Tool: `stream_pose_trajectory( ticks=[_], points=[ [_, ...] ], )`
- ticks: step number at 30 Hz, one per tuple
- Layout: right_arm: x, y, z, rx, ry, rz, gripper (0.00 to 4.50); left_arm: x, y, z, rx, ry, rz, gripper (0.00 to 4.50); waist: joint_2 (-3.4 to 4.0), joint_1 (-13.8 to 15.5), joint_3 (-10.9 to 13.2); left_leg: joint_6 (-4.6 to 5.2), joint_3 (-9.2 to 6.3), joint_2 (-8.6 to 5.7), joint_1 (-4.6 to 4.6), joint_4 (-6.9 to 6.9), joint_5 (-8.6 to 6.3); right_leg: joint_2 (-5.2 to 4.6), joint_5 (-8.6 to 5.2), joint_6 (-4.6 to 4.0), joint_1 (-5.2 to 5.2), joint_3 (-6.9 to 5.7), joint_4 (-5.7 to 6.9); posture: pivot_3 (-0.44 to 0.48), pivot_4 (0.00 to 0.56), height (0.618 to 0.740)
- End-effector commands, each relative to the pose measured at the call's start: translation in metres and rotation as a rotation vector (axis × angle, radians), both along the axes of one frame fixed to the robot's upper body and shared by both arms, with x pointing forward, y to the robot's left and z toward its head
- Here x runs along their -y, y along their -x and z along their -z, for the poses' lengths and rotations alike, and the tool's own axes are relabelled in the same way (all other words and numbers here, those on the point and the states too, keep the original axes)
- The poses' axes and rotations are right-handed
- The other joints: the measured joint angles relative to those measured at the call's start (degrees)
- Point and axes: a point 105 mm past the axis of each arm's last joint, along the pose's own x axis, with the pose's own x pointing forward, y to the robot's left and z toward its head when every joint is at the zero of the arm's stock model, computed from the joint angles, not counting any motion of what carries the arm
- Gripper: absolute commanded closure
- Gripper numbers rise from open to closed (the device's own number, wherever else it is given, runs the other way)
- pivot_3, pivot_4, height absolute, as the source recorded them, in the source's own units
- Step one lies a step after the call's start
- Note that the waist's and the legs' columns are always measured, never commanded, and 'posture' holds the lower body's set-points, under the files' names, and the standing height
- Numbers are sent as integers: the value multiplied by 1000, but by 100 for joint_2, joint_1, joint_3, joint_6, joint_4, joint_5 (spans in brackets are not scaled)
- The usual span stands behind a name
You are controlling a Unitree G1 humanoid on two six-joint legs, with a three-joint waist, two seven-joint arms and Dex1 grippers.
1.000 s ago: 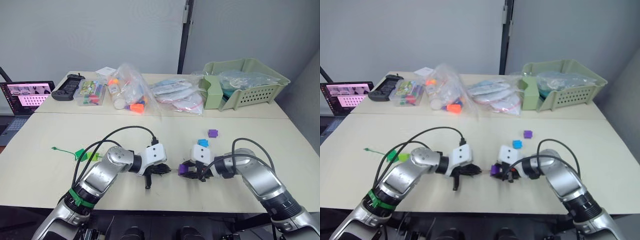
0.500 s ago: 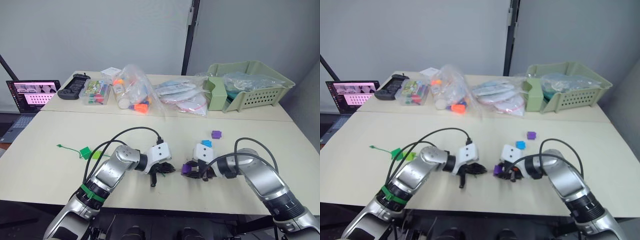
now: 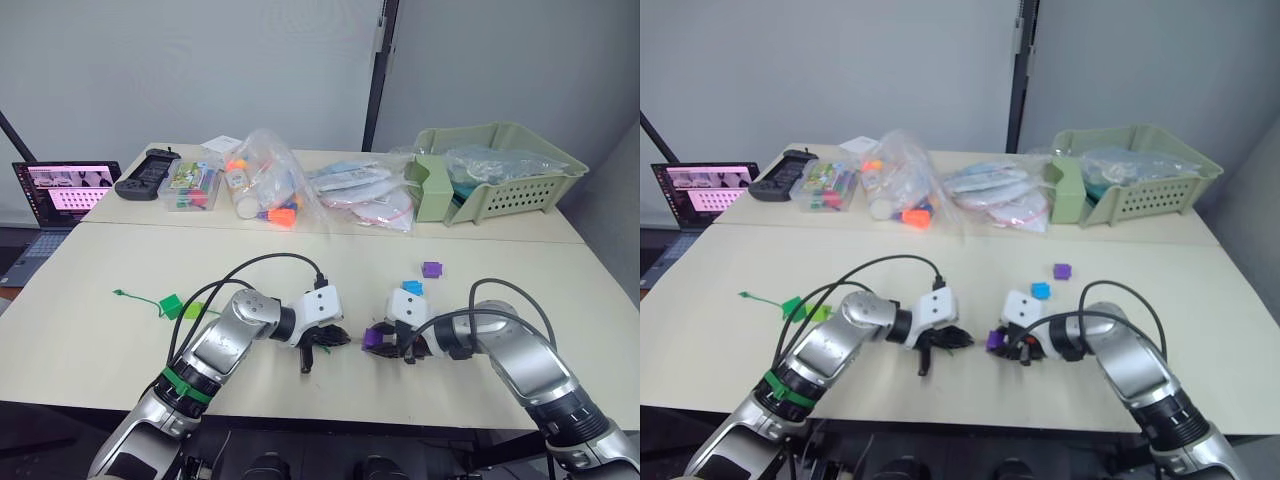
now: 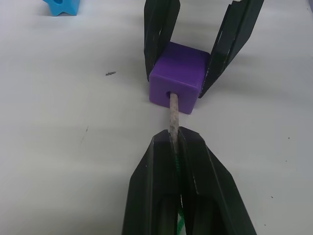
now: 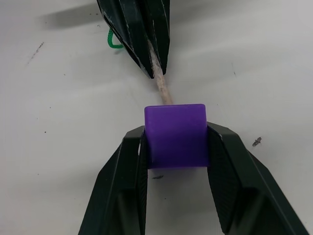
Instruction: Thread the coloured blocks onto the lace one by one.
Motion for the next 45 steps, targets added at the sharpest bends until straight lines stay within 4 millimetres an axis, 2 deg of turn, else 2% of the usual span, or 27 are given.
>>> stream_pose_trajectory(
  ticks=[1,4,17,21,28,41,45],
  points=[
    [-24,23,2,-75,-26,-135,3345,33,15,-21,92,71,142,4500,1,5,0,0,0,0,0,-1,0,0,0,0,1,0,-2,0,150,740],
    [-26,24,-3,-78,-35,-128,3345,34,15,-23,121,70,153,4500,2,27,-1,0,-3,-1,-12,-4,0,-1,4,-2,-1,-5,-18,0,150,740],
    [-31,27,3,-91,-31,-105,3345,39,18,-35,177,91,211,4500,2,19,-1,5,-4,-1,-26,-4,-4,-4,6,1,-10,-7,-27,0,150,740],
    [-30,25,3,-90,-37,-90,3345,36,20,-32,197,47,251,4500,2,11,-1,5,-3,-1,-27,-4,-4,-4,5,1,-11,-7,-27,0,150,740],
    [-32,37,1,-126,-74,-166,3345,37,20,-33,240,50,286,4500,2,-10,-1,5,-4,-1,-28,-10,-4,-3,5,1,-14,-7,-28,0,150,740],
    [-26,24,3,-78,-37,-160,3345,35,17,-29,219,71,294,4500,2,-8,-1,6,-3,-1,-38,-12,-5,-3,5,1,-25,-7,-30,0,150,740],
    [-32,25,2,-77,-51,-166,3345,37,21,-27,206,85,291,4500,2,-19,-1,6,-3,-1,-36,-11,-5,-3,6,1,-23,-7,-28,0,150,740]
  ],
)
